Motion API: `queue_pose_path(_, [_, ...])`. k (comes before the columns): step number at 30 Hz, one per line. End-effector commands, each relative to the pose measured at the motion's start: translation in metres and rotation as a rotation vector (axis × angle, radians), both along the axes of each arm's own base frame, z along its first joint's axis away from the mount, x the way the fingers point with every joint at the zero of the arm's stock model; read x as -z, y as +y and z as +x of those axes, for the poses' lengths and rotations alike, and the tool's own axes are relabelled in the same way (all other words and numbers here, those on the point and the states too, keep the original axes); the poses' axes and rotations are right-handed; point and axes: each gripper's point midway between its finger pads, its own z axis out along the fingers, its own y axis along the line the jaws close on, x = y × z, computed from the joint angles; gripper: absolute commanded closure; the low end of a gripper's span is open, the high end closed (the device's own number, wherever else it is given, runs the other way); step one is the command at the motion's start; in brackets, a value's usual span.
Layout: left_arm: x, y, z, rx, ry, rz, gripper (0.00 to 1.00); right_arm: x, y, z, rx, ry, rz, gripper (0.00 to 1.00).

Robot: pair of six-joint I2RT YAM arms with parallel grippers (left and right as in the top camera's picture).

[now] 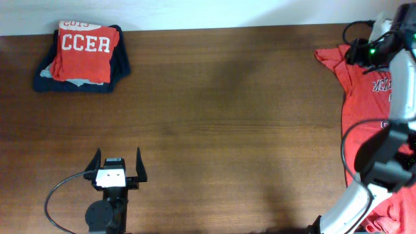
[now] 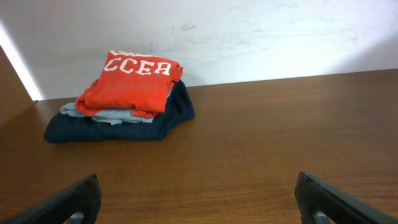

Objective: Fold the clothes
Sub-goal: 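Reach the right gripper to the orange T-shirt's left sleeve and grasp it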

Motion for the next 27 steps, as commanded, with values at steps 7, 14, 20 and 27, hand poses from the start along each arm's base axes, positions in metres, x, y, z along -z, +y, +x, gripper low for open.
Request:
queue_pose_path(7, [0.0, -0.002, 0.0, 0.009, -0.002, 0.016, 0.01, 0.09, -0.023, 0.026, 0.03, 0.081, -0.02, 0.41])
queue_pose_path(14, [0.0, -0.002, 0.0, 0.009, -0.002, 0.016, 0.01, 0.113, -0.026, 0.041, -0.018, 0.063, -0.061, 0.43])
queue_pose_path(20, [0.0, -0.002, 0.0, 0.009, -0.002, 0.016, 0.01, 0.121, -0.024, 0.053, -0.042, 0.037, -0.085, 0.46])
queue_pose_path(27, [0.0, -0.002, 0.0, 0.009, -0.002, 0.016, 0.01, 0.135, -0.016, 0.063, -0.114, 0.033, -0.14, 0.48])
